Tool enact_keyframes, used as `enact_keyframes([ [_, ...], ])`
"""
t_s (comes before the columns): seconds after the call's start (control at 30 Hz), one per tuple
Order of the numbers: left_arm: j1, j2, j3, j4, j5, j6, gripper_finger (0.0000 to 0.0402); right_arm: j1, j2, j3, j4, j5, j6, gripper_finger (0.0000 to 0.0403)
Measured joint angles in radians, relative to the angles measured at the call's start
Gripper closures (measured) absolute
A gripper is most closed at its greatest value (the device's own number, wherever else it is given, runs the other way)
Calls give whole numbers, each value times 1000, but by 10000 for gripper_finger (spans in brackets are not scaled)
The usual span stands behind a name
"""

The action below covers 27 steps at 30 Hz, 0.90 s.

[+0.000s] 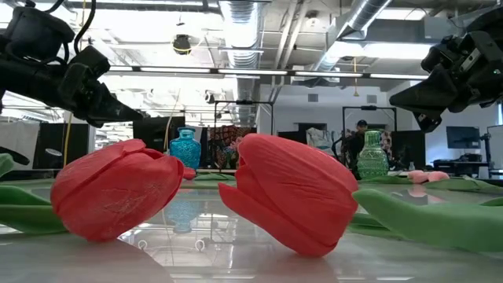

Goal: Sort flowers into vase by color

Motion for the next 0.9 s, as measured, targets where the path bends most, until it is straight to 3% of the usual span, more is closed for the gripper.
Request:
enact_keyframes([
  [0.17, 0, 0, 0, -1, 15, -116, 401, 0, 0, 0, 0, 0, 0, 360],
  [0.3, 0, 0, 0, 5, 34, -417, 401, 0, 0, 0, 0, 0, 0, 360],
  [0.4, 0, 0, 0, 1, -15, -669, 401, 0, 0, 0, 0, 0, 0, 360],
  [0.5, 0, 0, 0, 4, -22, -824, 401, 0, 0, 0, 0, 0, 0, 360],
  [0.8, 0, 0, 0, 26, -10, -997, 401, 0, 0, -2, 28, -1, 0, 360],
  [0.9, 0, 0, 0, 65, 19, -984, 401, 0, 0, -2, 57, -7, 0, 360],
])
